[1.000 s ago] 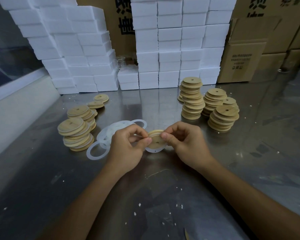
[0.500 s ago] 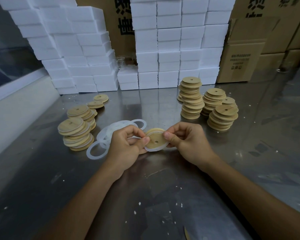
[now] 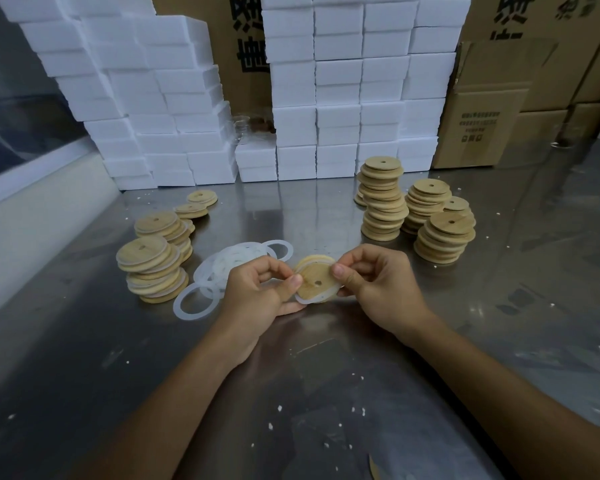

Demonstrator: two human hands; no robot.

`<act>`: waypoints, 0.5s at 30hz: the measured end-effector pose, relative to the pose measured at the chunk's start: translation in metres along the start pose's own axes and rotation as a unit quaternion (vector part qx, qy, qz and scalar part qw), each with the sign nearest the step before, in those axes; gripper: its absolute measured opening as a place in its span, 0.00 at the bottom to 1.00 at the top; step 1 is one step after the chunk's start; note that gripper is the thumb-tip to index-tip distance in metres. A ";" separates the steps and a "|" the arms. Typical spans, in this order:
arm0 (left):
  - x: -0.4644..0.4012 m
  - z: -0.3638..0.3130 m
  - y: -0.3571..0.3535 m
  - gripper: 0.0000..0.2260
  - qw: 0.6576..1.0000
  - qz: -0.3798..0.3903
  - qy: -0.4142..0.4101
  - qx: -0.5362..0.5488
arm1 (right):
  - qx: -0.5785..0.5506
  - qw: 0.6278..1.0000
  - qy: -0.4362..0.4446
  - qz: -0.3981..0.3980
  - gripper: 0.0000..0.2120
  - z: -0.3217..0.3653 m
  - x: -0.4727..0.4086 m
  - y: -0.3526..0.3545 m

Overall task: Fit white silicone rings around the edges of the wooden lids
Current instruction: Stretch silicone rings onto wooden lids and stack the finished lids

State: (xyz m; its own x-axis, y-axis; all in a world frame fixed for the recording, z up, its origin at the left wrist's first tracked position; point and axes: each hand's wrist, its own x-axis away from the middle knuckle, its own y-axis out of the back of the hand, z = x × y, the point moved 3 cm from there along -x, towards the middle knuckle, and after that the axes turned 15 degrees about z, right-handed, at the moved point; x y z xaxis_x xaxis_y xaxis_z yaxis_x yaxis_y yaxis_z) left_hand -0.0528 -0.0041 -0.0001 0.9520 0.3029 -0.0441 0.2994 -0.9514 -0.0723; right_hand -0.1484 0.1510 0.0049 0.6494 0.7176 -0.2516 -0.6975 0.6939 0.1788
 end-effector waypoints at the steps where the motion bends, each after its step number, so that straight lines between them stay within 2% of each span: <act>1: 0.000 -0.001 -0.001 0.09 1.000 -0.004 -0.010 -0.021 | 0.026 1.000 0.008 -0.006 0.04 0.001 0.001 0.000; 3: 0.002 -0.003 -0.002 0.09 0.994 -0.011 -0.051 -0.095 | 0.095 0.995 0.025 -0.019 0.05 0.005 0.002 0.001; 6: 0.004 -0.012 -0.006 0.10 0.966 -0.005 -0.134 -0.220 | 0.190 0.979 0.067 -0.015 0.02 0.012 0.005 -0.003; 8: 0.005 -0.016 -0.008 0.10 0.952 -0.005 -0.162 -0.261 | 0.219 0.971 0.093 -0.005 0.01 0.015 0.008 -0.007; 10: 0.005 -0.016 -0.007 0.09 0.955 -0.012 -0.157 -0.252 | 0.209 0.974 0.090 0.000 0.03 0.016 0.008 -0.010; 15: 0.005 -0.013 -0.005 0.07 0.976 -0.018 -0.120 -0.181 | 0.133 0.991 0.018 -0.004 0.07 0.008 0.004 -0.009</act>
State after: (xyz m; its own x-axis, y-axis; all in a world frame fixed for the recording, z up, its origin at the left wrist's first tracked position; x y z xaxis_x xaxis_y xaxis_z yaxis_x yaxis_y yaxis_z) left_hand -0.0485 0.0011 0.0134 0.9106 0.3001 -0.2841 0.3775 -0.8838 0.2763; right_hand -0.1369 0.1480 0.0103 0.6404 0.7123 -0.2873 -0.5838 0.6945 0.4205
